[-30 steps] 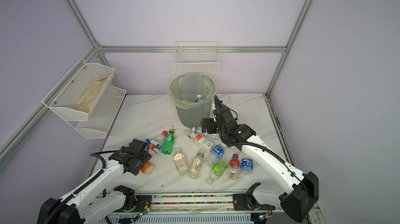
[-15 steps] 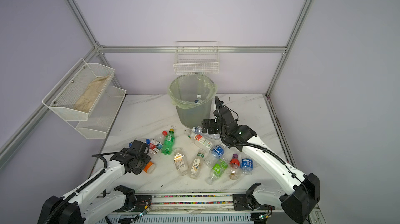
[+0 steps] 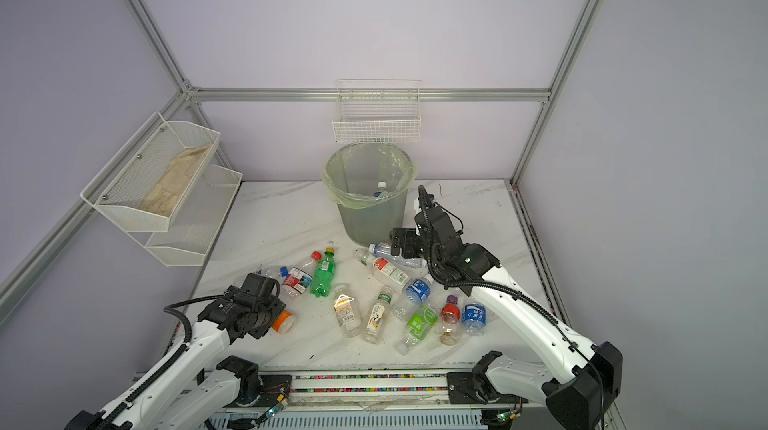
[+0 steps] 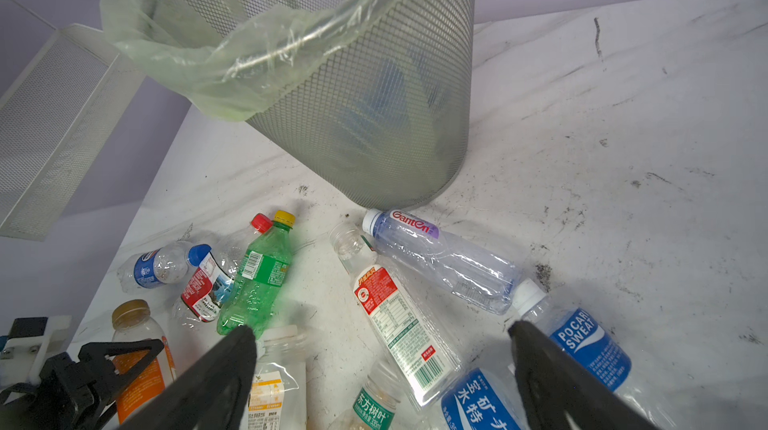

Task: Throw the plastic bottles in the bin
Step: 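Lower the left gripper and grasp the yellow-capped orange-labelled bottle, then lift the orange-labelled bottle with the left gripper toward the wastebasket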

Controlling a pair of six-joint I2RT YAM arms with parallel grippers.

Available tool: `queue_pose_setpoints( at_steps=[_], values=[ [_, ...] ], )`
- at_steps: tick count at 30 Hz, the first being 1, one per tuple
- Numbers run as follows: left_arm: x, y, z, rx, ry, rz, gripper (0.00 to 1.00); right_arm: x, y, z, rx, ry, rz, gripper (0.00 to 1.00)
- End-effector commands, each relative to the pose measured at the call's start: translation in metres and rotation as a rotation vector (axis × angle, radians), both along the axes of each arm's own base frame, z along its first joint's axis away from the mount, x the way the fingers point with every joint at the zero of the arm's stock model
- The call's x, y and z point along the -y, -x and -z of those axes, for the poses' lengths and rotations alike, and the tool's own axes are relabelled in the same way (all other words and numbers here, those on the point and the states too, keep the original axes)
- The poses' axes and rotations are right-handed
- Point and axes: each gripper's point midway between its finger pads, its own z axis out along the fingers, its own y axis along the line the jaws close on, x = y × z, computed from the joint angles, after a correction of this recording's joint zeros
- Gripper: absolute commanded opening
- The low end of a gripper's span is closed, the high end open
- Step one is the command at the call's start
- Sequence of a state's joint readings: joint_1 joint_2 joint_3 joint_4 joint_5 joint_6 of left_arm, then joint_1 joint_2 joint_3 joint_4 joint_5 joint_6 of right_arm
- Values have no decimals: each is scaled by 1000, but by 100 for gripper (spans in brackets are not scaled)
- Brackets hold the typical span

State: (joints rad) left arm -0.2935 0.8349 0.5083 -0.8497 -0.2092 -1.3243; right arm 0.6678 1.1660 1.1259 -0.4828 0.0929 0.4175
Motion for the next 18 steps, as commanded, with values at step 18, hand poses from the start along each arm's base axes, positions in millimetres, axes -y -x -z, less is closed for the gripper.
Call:
queue_pose_setpoints(
  at_steps=[18],
  values=[
    [76,-77,-233,708,67,536,0,11,9,8,-4,-13,33,97]
  ],
)
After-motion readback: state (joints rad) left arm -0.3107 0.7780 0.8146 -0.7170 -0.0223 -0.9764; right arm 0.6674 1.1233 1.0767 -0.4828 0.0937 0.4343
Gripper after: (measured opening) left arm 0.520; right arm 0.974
